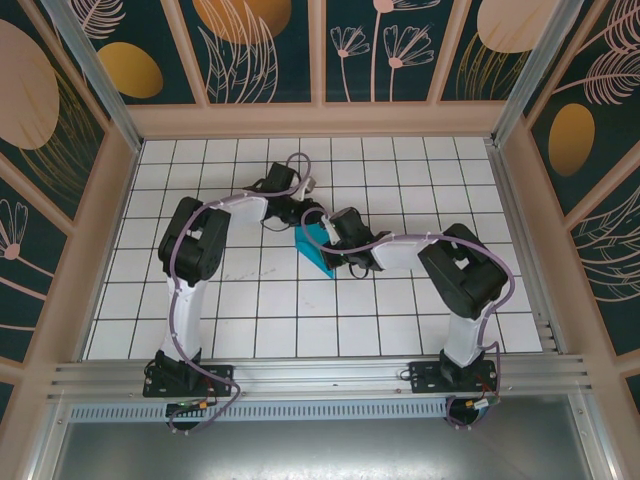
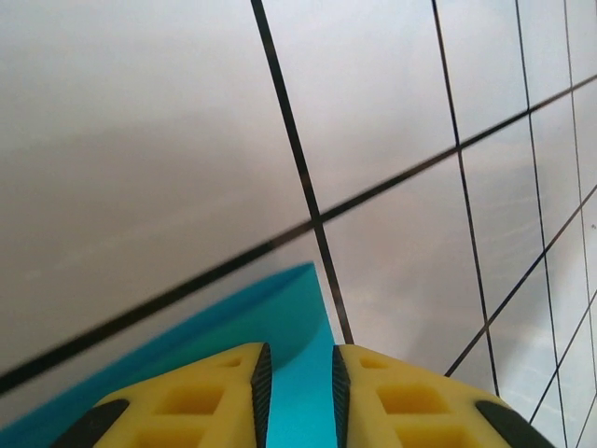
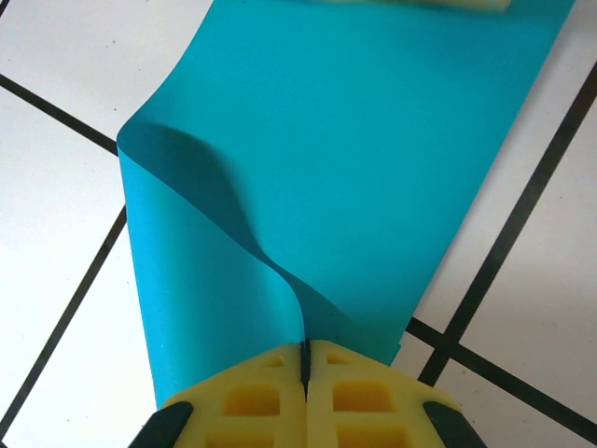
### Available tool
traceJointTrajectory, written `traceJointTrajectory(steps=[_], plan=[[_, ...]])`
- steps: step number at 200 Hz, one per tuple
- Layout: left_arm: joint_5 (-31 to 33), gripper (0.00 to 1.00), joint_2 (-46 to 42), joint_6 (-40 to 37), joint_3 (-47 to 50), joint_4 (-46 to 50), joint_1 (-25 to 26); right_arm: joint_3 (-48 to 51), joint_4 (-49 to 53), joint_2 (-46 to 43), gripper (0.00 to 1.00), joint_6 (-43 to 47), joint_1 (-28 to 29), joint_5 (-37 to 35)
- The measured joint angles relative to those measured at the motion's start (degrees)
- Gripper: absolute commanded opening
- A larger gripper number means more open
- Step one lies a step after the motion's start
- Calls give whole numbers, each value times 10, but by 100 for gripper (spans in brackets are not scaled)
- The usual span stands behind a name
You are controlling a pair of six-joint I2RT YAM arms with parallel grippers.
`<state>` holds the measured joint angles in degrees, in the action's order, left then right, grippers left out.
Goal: Fold a paper plane with a square sheet of paper (fold left side to right side)
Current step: Third fold the triangle at the center of the table.
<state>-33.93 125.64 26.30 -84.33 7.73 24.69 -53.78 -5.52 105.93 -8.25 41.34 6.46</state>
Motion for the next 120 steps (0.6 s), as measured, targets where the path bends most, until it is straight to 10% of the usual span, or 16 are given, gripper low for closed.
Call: traceJointTrajectory(steps=[120], plan=[[-9,15,-179,21,221,-86,-26,-6,1,5,0,0,2,0]])
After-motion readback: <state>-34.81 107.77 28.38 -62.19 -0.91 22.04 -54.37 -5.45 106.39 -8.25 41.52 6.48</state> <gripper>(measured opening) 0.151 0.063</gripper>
